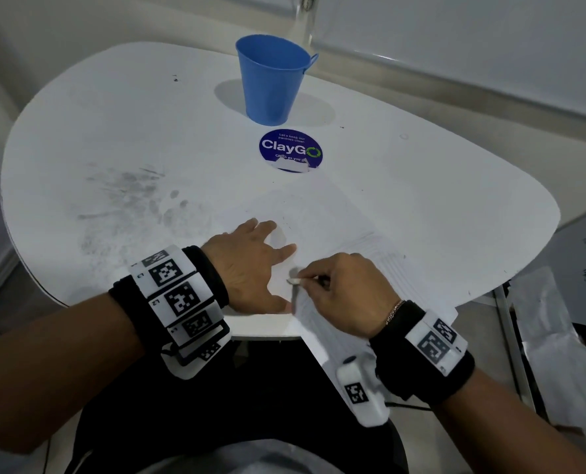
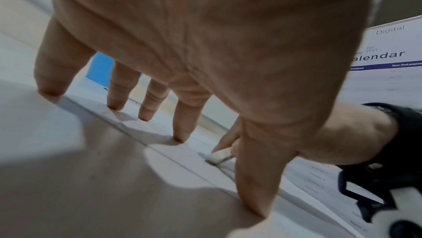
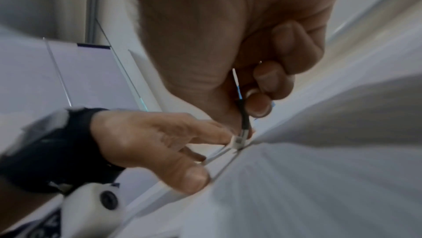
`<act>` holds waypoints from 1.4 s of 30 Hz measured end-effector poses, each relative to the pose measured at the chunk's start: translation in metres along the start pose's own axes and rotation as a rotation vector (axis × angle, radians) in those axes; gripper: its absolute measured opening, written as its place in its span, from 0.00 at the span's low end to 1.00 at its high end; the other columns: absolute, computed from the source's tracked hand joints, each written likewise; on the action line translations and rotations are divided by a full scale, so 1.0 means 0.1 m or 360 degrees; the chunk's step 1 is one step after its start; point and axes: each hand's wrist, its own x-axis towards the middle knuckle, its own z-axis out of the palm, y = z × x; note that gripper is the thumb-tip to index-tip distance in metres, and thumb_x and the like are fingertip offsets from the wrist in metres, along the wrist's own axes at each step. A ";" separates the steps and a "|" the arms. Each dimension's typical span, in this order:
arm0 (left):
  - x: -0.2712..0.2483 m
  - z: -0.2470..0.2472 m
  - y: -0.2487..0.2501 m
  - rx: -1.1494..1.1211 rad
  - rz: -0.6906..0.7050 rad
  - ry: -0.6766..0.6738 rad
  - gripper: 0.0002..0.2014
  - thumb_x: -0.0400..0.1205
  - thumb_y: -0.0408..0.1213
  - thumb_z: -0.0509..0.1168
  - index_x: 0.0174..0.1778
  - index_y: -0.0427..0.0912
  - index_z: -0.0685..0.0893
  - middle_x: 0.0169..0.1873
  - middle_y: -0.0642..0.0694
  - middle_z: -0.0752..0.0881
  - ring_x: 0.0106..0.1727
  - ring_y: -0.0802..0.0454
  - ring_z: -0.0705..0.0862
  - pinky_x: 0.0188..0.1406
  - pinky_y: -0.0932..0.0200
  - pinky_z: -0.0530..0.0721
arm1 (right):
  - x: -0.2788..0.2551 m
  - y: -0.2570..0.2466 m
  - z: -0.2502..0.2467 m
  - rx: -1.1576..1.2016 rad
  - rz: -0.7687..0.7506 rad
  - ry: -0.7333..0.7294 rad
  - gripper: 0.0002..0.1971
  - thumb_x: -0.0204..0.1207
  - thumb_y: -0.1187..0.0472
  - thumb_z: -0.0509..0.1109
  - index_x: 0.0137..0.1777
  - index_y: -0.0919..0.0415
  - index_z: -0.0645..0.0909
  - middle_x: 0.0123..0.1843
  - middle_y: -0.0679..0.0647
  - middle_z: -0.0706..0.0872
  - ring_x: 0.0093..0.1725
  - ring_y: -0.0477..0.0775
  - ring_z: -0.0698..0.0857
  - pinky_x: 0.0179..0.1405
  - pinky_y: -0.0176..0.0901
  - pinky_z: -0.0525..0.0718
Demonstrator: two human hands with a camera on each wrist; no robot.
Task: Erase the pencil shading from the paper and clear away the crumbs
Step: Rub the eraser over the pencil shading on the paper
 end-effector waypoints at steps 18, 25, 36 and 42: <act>-0.02 -0.03 0.03 0.0025 -0.0043 -0.0069 0.49 0.76 0.76 0.57 0.87 0.66 0.38 0.89 0.52 0.37 0.89 0.46 0.36 0.82 0.41 0.62 | -0.01 0.01 0.03 0.0015 -0.0002 0.0046 0.10 0.82 0.54 0.68 0.55 0.43 0.91 0.49 0.37 0.92 0.38 0.41 0.84 0.38 0.34 0.76; -0.01 -0.02 0.05 0.0047 -0.0057 -0.0042 0.50 0.75 0.79 0.56 0.87 0.66 0.40 0.89 0.52 0.38 0.89 0.46 0.38 0.80 0.41 0.67 | -0.01 0.00 0.06 0.0057 0.0041 -0.0049 0.10 0.81 0.54 0.68 0.55 0.42 0.90 0.41 0.33 0.89 0.37 0.35 0.82 0.41 0.35 0.76; -0.01 -0.01 0.04 0.0032 -0.0053 -0.0020 0.49 0.75 0.78 0.56 0.87 0.66 0.41 0.89 0.52 0.39 0.89 0.46 0.38 0.79 0.41 0.68 | -0.02 -0.05 0.09 -0.0021 0.0017 0.0036 0.11 0.82 0.52 0.66 0.56 0.41 0.90 0.44 0.43 0.92 0.42 0.49 0.86 0.41 0.41 0.79; 0.00 0.00 0.03 0.0041 -0.0053 -0.0023 0.49 0.74 0.78 0.56 0.87 0.67 0.41 0.89 0.53 0.38 0.89 0.47 0.37 0.79 0.41 0.67 | 0.00 0.00 0.08 0.0075 0.0103 0.0078 0.10 0.82 0.52 0.68 0.57 0.42 0.90 0.43 0.43 0.92 0.34 0.41 0.82 0.38 0.38 0.78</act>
